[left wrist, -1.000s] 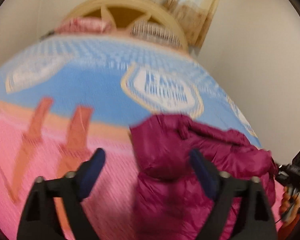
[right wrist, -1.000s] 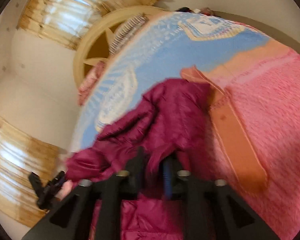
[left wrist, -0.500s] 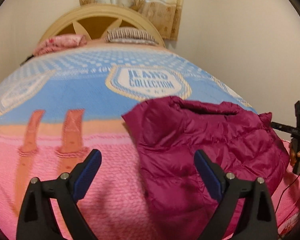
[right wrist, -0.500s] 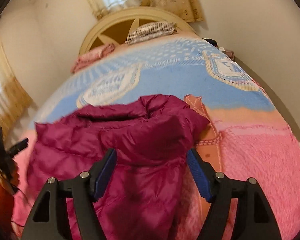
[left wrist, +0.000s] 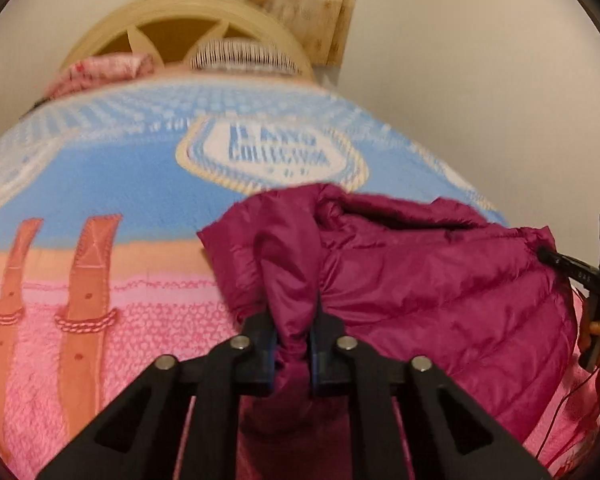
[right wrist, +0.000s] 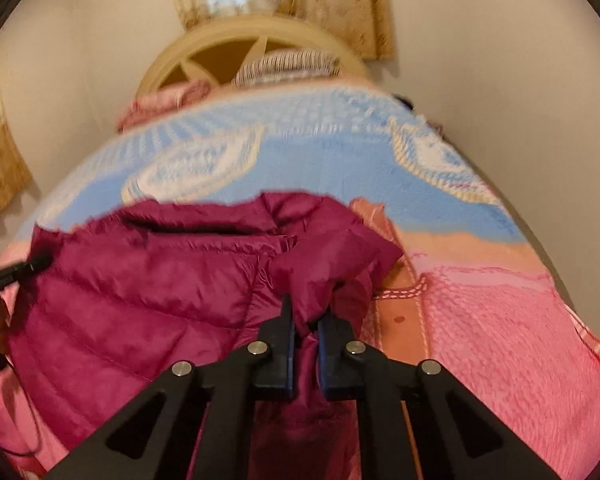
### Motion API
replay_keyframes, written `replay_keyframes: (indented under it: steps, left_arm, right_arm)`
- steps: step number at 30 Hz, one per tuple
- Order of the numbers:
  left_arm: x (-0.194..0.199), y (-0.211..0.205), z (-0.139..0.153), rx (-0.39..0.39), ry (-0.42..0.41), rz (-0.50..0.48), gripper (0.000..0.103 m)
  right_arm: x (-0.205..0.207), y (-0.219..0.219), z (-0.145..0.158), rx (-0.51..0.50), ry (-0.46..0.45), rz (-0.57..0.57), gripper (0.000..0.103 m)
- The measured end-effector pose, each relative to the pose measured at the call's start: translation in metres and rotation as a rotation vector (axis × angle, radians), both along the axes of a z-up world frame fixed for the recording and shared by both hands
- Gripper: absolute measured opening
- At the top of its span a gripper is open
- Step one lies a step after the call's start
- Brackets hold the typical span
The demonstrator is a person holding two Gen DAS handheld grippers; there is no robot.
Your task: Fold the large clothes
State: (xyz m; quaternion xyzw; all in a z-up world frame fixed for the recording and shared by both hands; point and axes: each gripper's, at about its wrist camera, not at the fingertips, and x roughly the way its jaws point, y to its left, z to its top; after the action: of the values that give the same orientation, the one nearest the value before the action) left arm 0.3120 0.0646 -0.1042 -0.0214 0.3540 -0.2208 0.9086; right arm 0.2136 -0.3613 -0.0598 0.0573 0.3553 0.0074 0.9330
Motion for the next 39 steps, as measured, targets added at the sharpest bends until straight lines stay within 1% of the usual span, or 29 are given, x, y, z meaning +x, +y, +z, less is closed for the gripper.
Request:
replay_keyframes:
  steps: [2,4,5,7,9,11,13,14,15,17,18,20,22,23,26,30,32,33,36,39]
  left_arm:
    - [-0.026,0.000,0.013,0.006,-0.082,-0.003,0.011]
    - [-0.043,-0.001,0.022,0.008,-0.132,-0.002,0.011]
    - [-0.050,-0.001,0.029,0.009,-0.147,0.003,0.011]
    - [-0.053,-0.001,0.045,-0.002,-0.164,0.027,0.011]
    - [-0.043,0.001,0.059,-0.026,-0.158,0.061,0.011]
    - [-0.026,0.001,0.071,-0.031,-0.145,0.106,0.011]
    - [-0.001,-0.006,0.080,-0.018,-0.144,0.160,0.011]
    - [0.010,-0.009,0.081,-0.014,-0.141,0.176,0.011]
    - [0.024,-0.014,0.081,-0.007,-0.134,0.196,0.011]
    - [0.050,-0.024,0.075,0.013,-0.126,0.239,0.011]
    - [0.062,-0.028,0.068,0.023,-0.118,0.263,0.011]
    - [0.082,-0.035,0.053,0.036,-0.098,0.301,0.011]
    - [0.099,-0.045,0.033,0.089,-0.083,0.345,0.011]
    - [0.105,-0.048,0.023,0.103,-0.071,0.361,0.011]
    - [0.114,-0.053,0.005,0.126,-0.051,0.389,0.011]
    - [0.121,-0.058,-0.005,0.143,-0.042,0.397,0.011]
    - [0.127,-0.060,-0.014,0.153,-0.018,0.401,0.011]
    - [0.129,-0.062,-0.018,0.164,-0.005,0.400,0.013]
    - [0.134,-0.067,-0.033,0.191,0.035,0.404,0.019]
    - [0.140,-0.075,-0.042,0.233,0.072,0.401,0.019]
  right_arm:
    - [-0.021,0.007,0.012,-0.025,-0.054,-0.023,0.008]
    - [-0.046,0.021,0.025,-0.082,-0.109,-0.038,0.008]
    - [-0.050,0.025,0.029,-0.093,-0.126,-0.043,0.008]
    - [-0.064,0.032,0.047,-0.119,-0.191,-0.065,0.008]
    - [-0.067,0.033,0.067,-0.128,-0.254,-0.086,0.008]
    - [-0.058,0.034,0.085,-0.150,-0.291,-0.100,0.008]
    - [-0.033,0.034,0.100,-0.179,-0.312,-0.100,0.008]
    - [-0.025,0.034,0.103,-0.183,-0.312,-0.103,0.008]
    - [-0.007,0.032,0.104,-0.190,-0.305,-0.110,0.008]
    - [0.022,0.031,0.099,-0.216,-0.285,-0.125,0.008]
    - [0.040,0.030,0.091,-0.229,-0.264,-0.140,0.008]
    - [0.067,0.027,0.071,-0.233,-0.218,-0.162,0.008]
    - [0.095,0.021,0.041,-0.226,-0.163,-0.191,0.008]
    - [0.105,0.018,0.028,-0.225,-0.141,-0.202,0.008]
    - [0.124,0.008,0.001,-0.208,-0.094,-0.220,0.008]
    - [0.137,0.003,-0.019,-0.200,-0.069,-0.234,0.008]
    - [0.141,-0.002,-0.029,-0.194,-0.048,-0.236,0.008]
    - [0.142,-0.002,-0.033,-0.185,-0.033,-0.238,0.008]
    - [0.152,-0.012,-0.049,-0.135,0.036,-0.245,0.008]
    - [0.164,-0.018,-0.062,-0.086,0.122,-0.221,0.011]
